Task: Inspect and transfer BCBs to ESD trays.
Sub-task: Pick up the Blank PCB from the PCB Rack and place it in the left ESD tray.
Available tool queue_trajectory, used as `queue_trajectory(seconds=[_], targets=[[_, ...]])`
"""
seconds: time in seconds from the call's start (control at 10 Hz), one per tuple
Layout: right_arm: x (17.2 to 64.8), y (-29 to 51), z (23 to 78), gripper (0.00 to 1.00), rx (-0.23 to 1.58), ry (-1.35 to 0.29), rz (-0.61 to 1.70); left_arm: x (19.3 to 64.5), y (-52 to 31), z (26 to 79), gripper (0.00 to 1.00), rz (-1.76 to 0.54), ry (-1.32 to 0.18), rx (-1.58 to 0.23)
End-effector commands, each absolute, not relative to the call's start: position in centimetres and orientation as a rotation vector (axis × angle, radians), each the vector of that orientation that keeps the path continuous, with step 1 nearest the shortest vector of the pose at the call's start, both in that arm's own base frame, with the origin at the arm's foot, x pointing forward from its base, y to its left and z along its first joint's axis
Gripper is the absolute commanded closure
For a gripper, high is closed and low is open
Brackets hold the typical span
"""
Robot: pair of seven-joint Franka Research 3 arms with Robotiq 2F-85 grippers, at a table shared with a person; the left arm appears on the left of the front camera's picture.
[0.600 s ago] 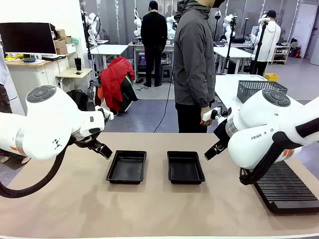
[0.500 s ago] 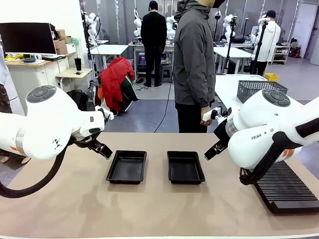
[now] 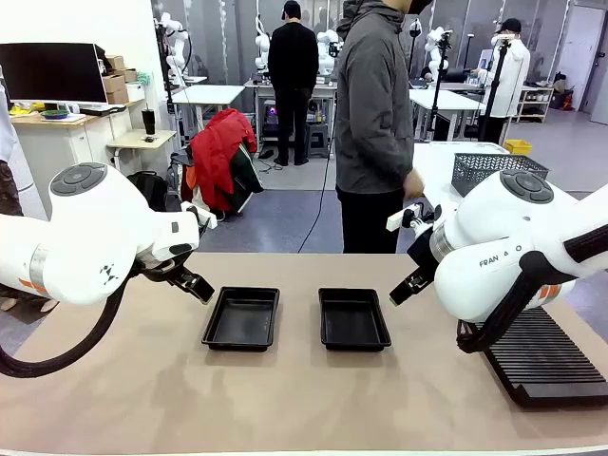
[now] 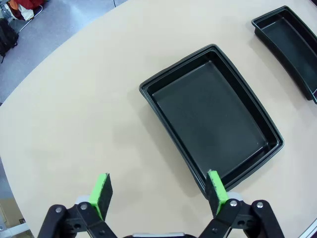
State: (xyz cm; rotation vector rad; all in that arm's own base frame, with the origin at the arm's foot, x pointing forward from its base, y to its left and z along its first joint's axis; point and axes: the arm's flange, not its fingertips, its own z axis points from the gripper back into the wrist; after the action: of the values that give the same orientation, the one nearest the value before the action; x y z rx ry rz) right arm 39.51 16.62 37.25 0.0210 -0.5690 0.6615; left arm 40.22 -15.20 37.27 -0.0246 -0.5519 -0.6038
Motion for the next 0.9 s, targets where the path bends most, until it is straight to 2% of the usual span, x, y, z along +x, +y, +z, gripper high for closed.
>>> queue_trajectory(seconds=[0.0, 0.3, 0.5, 0.8], targets=[[39.5, 16.6, 37.2, 0.00, 0.021, -0.569, 0.661, 40.2, -15.2, 37.3, 0.00, -0.603, -0.552, -0.025], [39.5, 16.6, 37.3, 0.00, 0.021, -0.569, 0.662, 40.2, -15.2, 37.3, 0.00, -0.604, -0.552, -0.025], [38.9, 15.0, 43.0, 0.00, 0.144, -0.579, 0.578, 39.2, -15.3, 42.0, 0.00, -0.554, -0.452, -0.062], [37.8, 13.1, 49.6, 0.00, 0.218, -0.514, 0.435, 37.8, -15.6, 47.3, 0.00, -0.458, -0.338, -0.202]])
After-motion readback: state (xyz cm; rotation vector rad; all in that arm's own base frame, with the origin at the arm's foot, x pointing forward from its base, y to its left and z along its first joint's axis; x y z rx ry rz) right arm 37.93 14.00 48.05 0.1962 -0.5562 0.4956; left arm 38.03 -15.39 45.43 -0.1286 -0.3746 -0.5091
